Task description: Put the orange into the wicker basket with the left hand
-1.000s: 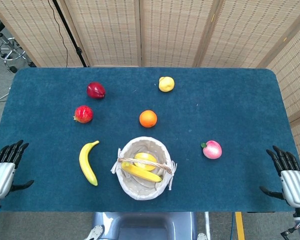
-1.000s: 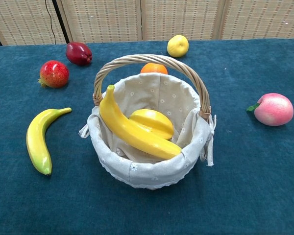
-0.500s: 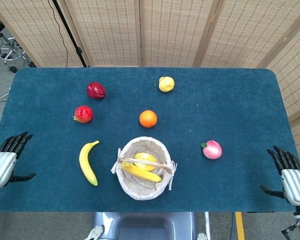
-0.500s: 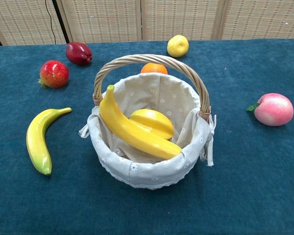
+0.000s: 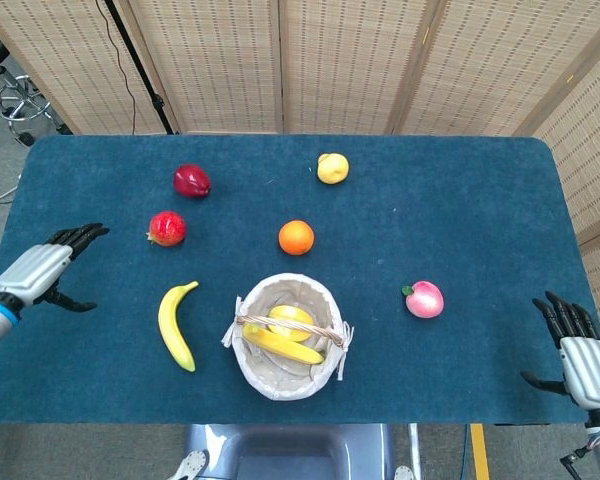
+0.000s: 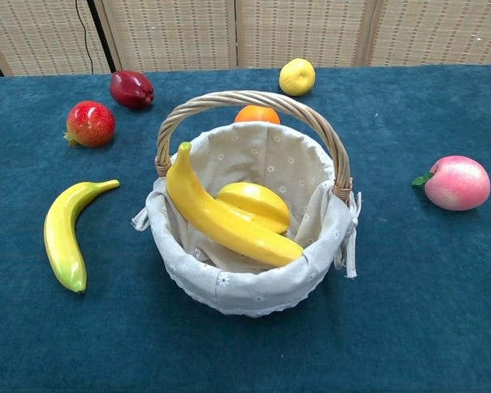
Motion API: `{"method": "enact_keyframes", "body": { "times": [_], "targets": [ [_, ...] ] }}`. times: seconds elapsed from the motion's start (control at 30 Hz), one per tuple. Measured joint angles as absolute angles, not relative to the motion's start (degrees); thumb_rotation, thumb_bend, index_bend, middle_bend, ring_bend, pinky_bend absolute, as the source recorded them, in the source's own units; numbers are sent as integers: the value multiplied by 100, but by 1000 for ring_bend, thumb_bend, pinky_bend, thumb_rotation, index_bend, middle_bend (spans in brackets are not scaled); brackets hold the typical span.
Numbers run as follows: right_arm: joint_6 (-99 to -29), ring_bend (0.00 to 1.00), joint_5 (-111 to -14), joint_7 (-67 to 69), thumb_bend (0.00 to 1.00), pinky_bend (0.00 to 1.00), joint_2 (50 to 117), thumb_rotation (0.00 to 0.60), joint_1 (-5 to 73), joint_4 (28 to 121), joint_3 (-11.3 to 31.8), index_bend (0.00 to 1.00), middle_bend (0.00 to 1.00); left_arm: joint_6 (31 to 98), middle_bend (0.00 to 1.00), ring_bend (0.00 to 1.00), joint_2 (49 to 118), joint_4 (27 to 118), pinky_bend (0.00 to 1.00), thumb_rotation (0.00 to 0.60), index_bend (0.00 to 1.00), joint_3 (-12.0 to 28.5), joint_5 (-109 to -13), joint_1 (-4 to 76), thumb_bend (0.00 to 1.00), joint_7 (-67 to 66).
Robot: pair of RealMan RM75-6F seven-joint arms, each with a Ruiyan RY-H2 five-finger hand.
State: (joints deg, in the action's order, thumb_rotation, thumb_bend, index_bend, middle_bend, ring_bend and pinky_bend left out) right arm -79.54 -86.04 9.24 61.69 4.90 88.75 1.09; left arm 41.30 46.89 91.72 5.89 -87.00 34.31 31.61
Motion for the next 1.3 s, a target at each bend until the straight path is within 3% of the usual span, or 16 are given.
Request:
{"method": "enact_keyframes", "body": {
  "times": [0.23,0.57,0.97,1.3],
  "targets": [
    [-7915,0,-8641,749,0,0,6183,600,514,9002,81,40,0,2851,0,0,5115,8363,0,600,0,730,-8949,4704,13,3846],
    [-7845,0,-8560,686,0,0,6185,600,533,9025,89,40,0,1826,0,0,6906,6773,0,600,0,773,-8972,5995,13,4333],
    [-7857,0,-8591,847,0,0,6137,600,523,9010,76,40,0,1455,0,0,8718,4917,0,600,0,852,-8791,7028,14,4728],
    [-7844,0,-8590,956,0,0,6117,600,528,8967,76,40,0,1428,0,0,9783,4165,0,600,28,898,-8734,7647,30,5052]
  ]
}}
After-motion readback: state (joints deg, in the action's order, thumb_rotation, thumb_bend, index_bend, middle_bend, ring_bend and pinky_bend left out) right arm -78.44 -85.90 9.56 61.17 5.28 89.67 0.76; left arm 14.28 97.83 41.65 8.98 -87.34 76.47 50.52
